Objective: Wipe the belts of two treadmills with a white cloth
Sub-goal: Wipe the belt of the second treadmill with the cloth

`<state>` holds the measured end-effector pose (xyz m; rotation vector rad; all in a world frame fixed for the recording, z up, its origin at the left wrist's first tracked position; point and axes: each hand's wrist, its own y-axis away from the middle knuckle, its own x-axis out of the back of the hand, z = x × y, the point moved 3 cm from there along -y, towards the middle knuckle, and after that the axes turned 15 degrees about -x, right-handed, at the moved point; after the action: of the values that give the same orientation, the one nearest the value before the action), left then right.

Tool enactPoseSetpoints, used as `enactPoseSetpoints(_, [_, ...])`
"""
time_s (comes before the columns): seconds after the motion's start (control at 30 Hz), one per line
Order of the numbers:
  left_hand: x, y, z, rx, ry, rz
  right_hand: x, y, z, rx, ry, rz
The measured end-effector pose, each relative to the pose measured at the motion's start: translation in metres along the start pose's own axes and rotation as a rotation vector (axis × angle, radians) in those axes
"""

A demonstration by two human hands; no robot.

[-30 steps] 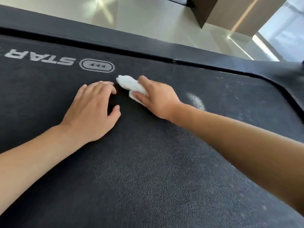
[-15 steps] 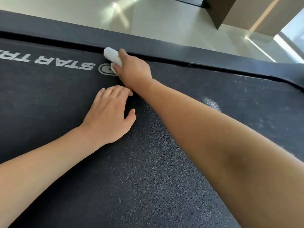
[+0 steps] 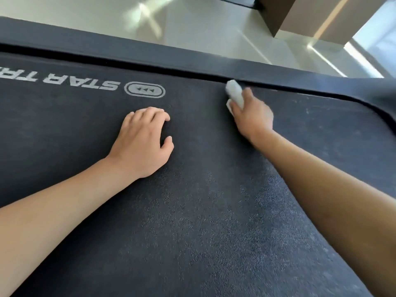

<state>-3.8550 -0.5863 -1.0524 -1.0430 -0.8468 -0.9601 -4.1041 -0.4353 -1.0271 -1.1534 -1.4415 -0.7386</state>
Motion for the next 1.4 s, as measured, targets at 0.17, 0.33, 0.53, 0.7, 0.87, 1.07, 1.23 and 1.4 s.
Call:
enactPoseSetpoints(0.17, [0.005,0.002,0.001,0.016,0.075,0.011,0.009,0.164,-0.07,0.481,-0.158,-0.196])
enactPoseSetpoints(0.33, [0.006,0.007,0.003,0.023,0.068,-0.014,0.027,0.162,-0.005,0.447,-0.153,-0.203])
enactPoseSetpoints(0.53, [0.01,0.052,0.032,-0.103,0.032,-0.187,0.057,0.079,0.132,-0.146,0.11,-0.023])
enactPoseSetpoints(0.7, [0.021,0.085,0.065,-0.252,0.092,-0.222,0.066,0.235,0.082,0.316,-0.081,-0.186])
enactPoseSetpoints(0.87, [0.001,0.09,0.111,-0.349,0.121,-0.257,0.068,0.342,0.051,0.874,-0.229,-0.442])
enactPoseSetpoints(1.07, [0.002,0.088,0.107,-0.349,0.135,-0.193,0.064,0.175,0.141,0.112,-0.082,-0.087])
enactPoseSetpoints(1.23, [0.002,0.087,0.107,-0.35,0.14,-0.178,0.07,0.155,0.163,-0.078,-0.006,0.023])
enactPoseSetpoints(1.4, [-0.003,0.087,0.104,-0.371,0.135,-0.202,0.07,0.302,0.058,0.445,-0.194,-0.27])
